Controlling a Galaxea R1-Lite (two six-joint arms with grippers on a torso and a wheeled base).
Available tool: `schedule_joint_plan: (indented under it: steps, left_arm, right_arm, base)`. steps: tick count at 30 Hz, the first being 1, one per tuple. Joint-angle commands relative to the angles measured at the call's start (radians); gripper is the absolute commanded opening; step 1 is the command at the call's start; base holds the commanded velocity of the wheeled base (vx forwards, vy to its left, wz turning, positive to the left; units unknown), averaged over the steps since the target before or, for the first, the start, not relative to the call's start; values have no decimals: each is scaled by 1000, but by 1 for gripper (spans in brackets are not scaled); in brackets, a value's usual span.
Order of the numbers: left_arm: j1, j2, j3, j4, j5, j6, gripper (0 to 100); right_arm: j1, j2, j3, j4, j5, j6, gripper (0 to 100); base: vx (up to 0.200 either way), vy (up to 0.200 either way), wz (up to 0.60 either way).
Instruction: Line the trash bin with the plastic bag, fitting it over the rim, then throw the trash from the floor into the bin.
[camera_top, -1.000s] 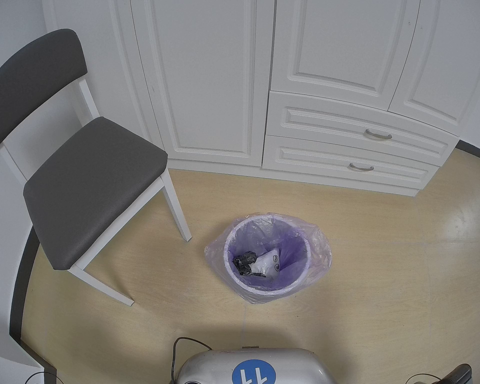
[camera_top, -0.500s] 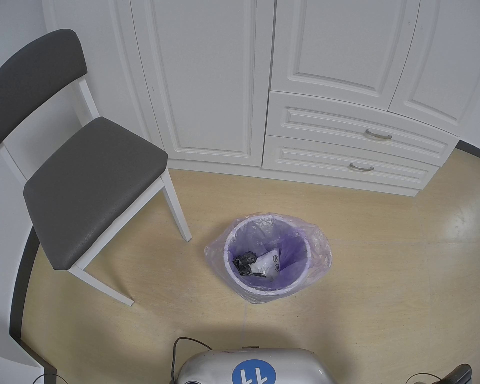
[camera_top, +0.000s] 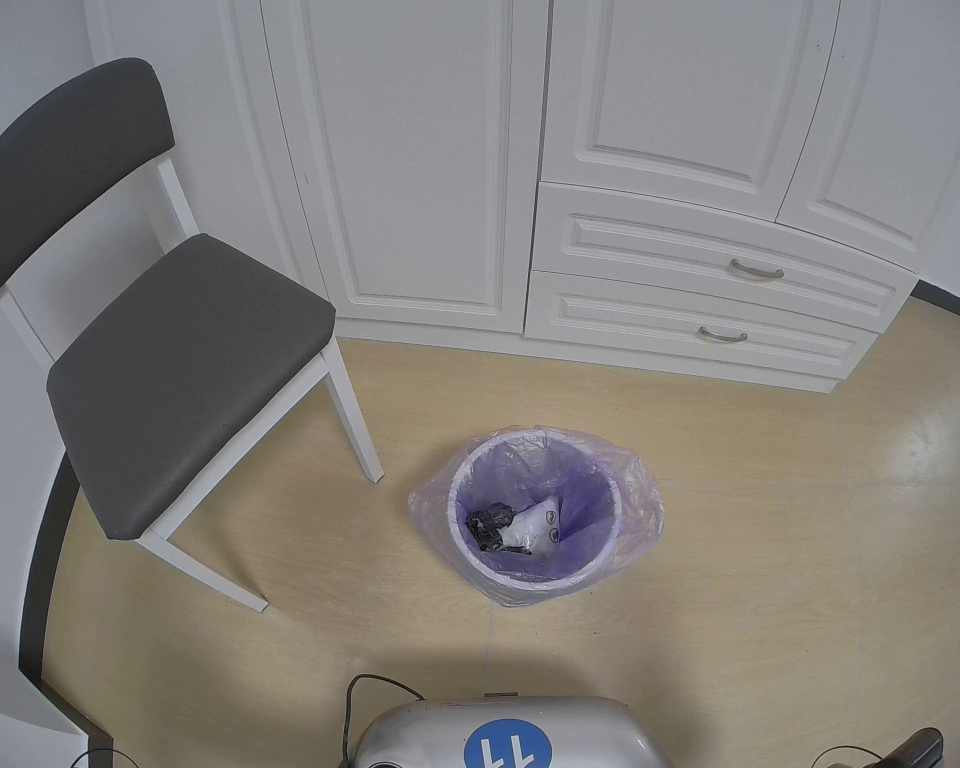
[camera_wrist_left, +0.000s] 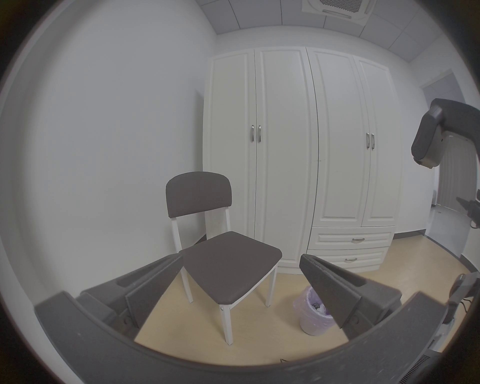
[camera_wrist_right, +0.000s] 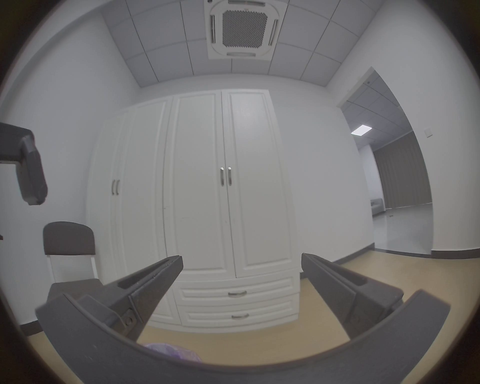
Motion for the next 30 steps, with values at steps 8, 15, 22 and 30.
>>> schedule_joint_plan:
  steps: [8, 15, 22, 30]
  left_arm:
    - [2, -13, 417, -453, -6, -3, 100]
    - [2, -13, 584, -574, -6, -5, 100]
    - [2, -14, 682, -587, -6, -29, 100]
    - [2, -14, 717, -519, -7, -93, 100]
  right_arm:
    - [-1, -11, 364, -334, 87, -68, 100]
    - [-1, -11, 416, -311, 145, -84, 100]
    - [1, -11, 416, -126, 151, -78, 100]
    - [1, -11, 416, 74, 150, -76, 100]
  base:
    - [0, 0, 0]
    - [0, 0, 0]
    - [0, 0, 0]
    - [0, 0, 0]
